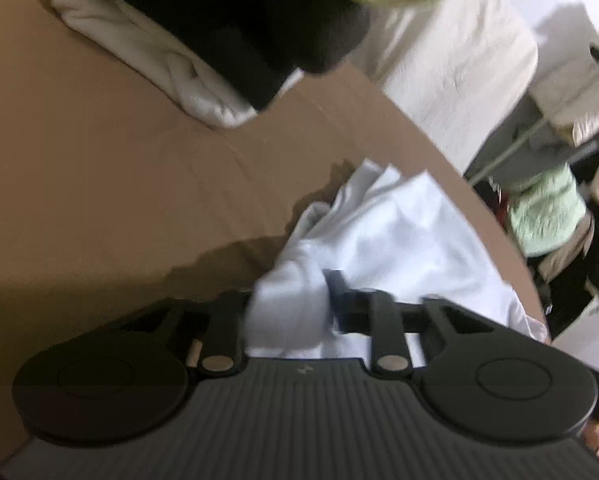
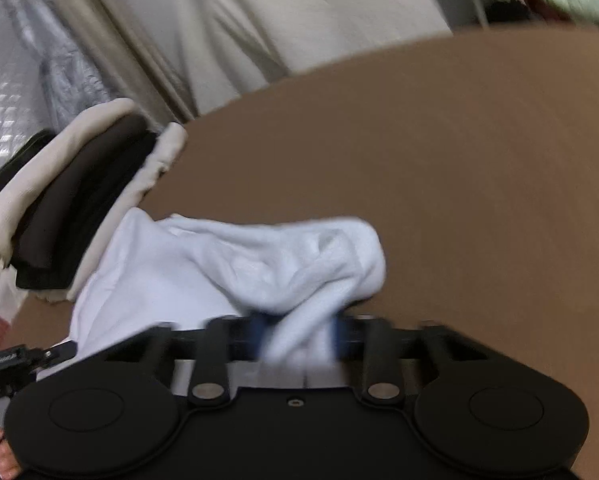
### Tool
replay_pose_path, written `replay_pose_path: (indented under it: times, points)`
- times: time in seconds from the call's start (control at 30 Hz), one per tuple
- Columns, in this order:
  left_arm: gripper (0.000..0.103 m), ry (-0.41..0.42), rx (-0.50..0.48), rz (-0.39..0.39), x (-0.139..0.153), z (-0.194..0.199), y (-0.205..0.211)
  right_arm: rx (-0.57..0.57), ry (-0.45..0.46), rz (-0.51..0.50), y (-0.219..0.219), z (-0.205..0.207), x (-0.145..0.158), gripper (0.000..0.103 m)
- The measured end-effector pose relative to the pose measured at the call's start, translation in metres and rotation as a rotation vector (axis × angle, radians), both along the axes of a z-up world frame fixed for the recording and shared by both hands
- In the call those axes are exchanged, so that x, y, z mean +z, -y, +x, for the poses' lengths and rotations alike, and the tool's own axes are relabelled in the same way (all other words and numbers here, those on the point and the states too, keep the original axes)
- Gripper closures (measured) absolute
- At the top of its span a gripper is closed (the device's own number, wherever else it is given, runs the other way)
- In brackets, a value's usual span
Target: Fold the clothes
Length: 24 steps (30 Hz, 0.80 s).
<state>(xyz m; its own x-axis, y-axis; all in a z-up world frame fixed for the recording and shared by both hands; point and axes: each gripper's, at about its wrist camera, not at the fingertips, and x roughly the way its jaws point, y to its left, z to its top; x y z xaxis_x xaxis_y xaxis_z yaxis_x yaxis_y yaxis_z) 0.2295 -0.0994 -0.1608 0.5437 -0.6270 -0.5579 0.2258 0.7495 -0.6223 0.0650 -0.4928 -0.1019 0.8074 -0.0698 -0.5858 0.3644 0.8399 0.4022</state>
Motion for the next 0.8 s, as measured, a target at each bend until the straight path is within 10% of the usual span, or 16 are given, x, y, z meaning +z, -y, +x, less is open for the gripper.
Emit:
replay_pose_path:
  times: [0.27, 0.4, 0.47, 0.53, 0.6, 0.8]
  points:
    - [0.095, 0.338, 0.039, 0.083, 0.088, -0.063, 0.006, 0.076, 0.143, -0.158, -0.024, -0.004, 0.081, 0.088]
    - [0.095, 0.166, -0.043, 0.049, 0.106, -0.096, 0.002, 0.118, 0.081, -0.226, -0.017, 0.04, 0.11, 0.087]
    - [0.083, 0.093, -0.112, 0.181, 0.09, -0.108, 0.016, 0.144, -0.017, -0.269, -0.009, 0.071, 0.112, 0.083]
    - [0.074, 0.019, -0.178, 0.309, 0.074, -0.119, 0.029, 0.094, -0.12, -0.332, -0.005, 0.09, 0.105, 0.059]
    - [0.071, -0.063, -0.196, 0.315, 0.06, -0.108, 0.027, -0.001, -0.17, -0.34, -0.004, 0.092, 0.097, 0.058]
    - [0.037, 0.156, -0.053, 0.17, 0.082, -0.085, -0.016, -0.048, -0.081, -0.076, -0.026, 0.028, 0.077, 0.053]
